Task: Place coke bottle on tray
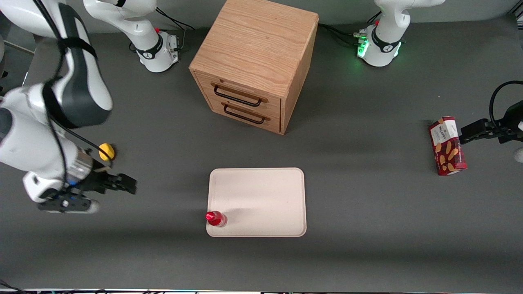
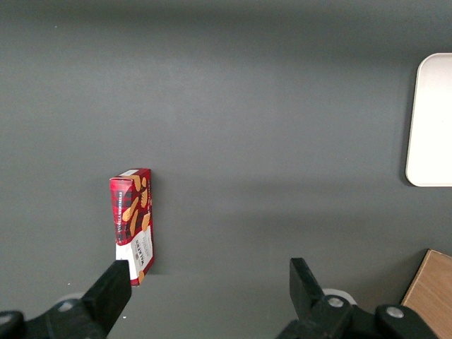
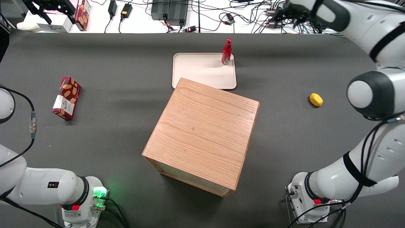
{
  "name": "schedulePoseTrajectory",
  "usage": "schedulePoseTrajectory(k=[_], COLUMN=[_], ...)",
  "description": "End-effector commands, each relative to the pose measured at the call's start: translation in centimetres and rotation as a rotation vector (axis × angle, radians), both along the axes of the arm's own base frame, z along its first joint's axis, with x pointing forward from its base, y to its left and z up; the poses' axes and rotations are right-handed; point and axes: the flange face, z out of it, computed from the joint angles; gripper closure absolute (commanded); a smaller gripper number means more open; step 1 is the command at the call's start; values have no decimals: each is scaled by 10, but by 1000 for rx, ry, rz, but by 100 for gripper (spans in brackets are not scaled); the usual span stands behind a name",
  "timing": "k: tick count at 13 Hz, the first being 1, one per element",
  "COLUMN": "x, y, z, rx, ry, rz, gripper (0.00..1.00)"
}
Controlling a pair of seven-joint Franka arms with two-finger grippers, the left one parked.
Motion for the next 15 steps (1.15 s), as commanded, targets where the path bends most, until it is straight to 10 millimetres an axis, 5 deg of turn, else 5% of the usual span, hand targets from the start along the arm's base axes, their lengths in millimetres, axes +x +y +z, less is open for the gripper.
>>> schedulePoseTrajectory(k=[1,5,9,11,15], x=[-58,-119,-143,-139,-111], y=[-38,-73,-80,-83,-83], z=[28,60,85,90,67], rx=[36,51,41,23,13], ry=[21,78,108,89,102], rz=[-18,-79,-83,-85,-145], gripper=[0,0,0,0,0])
